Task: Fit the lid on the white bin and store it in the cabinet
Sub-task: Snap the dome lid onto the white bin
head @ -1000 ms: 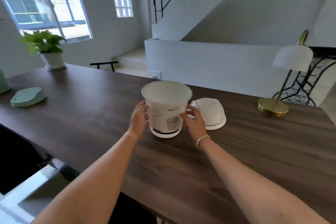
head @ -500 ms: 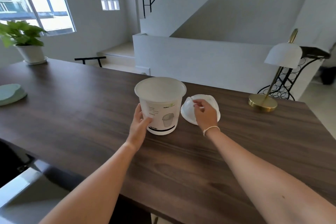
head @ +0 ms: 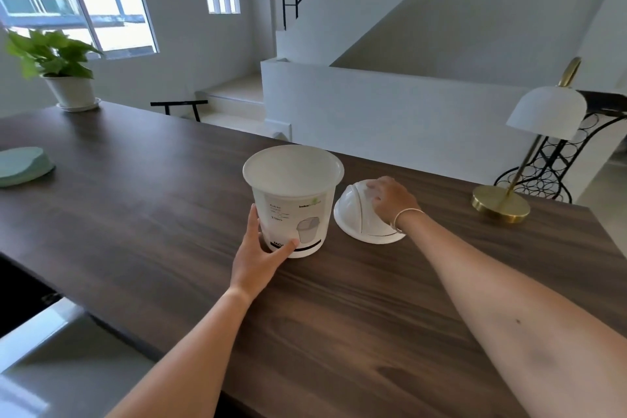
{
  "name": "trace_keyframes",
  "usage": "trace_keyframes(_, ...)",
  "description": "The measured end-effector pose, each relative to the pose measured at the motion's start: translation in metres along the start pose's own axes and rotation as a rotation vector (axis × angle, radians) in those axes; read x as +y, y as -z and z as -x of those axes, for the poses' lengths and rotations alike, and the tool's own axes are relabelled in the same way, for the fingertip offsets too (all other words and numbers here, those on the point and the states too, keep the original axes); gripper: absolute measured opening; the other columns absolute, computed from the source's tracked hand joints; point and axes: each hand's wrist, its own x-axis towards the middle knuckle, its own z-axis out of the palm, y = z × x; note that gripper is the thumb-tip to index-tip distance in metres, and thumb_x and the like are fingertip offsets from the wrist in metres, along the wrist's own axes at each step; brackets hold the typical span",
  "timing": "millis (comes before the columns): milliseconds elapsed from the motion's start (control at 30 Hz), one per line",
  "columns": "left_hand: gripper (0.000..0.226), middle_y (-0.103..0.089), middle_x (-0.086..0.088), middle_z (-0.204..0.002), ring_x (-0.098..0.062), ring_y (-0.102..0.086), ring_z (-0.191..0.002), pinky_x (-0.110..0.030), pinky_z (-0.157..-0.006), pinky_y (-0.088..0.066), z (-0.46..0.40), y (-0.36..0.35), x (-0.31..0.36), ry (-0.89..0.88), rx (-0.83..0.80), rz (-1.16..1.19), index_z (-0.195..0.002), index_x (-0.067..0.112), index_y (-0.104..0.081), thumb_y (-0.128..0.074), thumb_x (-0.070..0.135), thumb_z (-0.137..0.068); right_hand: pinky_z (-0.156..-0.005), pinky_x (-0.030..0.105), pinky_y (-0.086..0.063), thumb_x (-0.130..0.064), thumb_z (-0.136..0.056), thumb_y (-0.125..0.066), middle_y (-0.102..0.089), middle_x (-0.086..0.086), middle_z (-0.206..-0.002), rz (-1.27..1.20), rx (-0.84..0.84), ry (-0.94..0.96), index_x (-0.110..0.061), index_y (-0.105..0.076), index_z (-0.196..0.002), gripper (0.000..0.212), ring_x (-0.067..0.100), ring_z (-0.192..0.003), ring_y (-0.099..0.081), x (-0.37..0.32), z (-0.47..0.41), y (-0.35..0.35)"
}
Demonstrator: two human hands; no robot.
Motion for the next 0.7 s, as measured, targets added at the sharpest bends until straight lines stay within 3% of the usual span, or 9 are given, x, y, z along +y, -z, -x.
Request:
trace_keyframes(200,0.102,-0.053,0.013,-0.137,-0.013,-0.054,-0.123,-0.045,-0.105,-0.043,-0.001,-0.002,-0.001,-0.015,0.031,-0.039,-0.144,0.055,-0.007,-0.074,0.051,-0.067,-0.097,0.040,-0.039,-0.019,-0.092,-0.039,-0.046,0.010,-0.135,0.209,0.084,-0.019,-0.017,-0.053,-0.129,0.039,0.031,-0.122,-0.043,0.003,-0.011,0.001)
trace_keyframes(333,0.104,-0.054,0.014,-0.136,-0.011,-0.055,-0.122,-0.044,-0.105,-0.043,-0.002,-0.001,-0.002,-0.005,0.036,-0.056,-0.145,0.053,-0.006,-0.073,0.052,-0.066,-0.098,0.042,-0.039,-0.024,-0.093,-0.042,-0.049,0.012,-0.132,0.265,0.128,-0.042,-0.015,-0.055,-0.127,0.037,0.033,-0.121,-0.046,0.008,-0.014,0.016)
trace_keyframes(500,0.106,-0.051,0.013,-0.139,-0.015,-0.053,-0.126,-0.049,-0.104,-0.045,0.000,-0.001,0.000,0.003,0.040,-0.074,-0.144,0.054,-0.005,-0.069,0.063,-0.060,-0.100,0.043,-0.038,-0.025,-0.094,-0.040,-0.052,0.019,-0.129,-0.018,0.348,-0.086,-0.009,-0.060,-0.119,0.036,0.038,-0.119,-0.050,-0.010,-0.025,0.070)
trace_keyframes(600,0.105,-0.052,0.014,-0.139,-0.015,-0.053,-0.126,-0.048,-0.104,-0.044,0.000,-0.002,0.000,0.004,0.037,-0.091,-0.143,0.056,-0.006,-0.069,0.064,-0.059,-0.101,0.039,-0.039,-0.021,-0.090,-0.043,-0.055,0.019,-0.126,-0.131,0.436,0.043,-0.009,-0.063,-0.115,0.034,0.036,-0.117,-0.052,-0.037,-0.030,0.104)
trace_keyframes(700,0.105,-0.052,0.014,-0.139,-0.013,-0.054,-0.126,-0.047,-0.103,-0.045,-0.001,-0.001,-0.001,0.005,0.034,-0.100,-0.143,0.055,-0.006,-0.070,0.064,-0.060,-0.088,0.024,-0.037,-0.019,-0.091,-0.046,-0.060,0.014,-0.122,-0.214,0.446,0.197,-0.008,-0.065,-0.112,0.031,0.029,-0.112,-0.055,-0.074,-0.028,0.126)
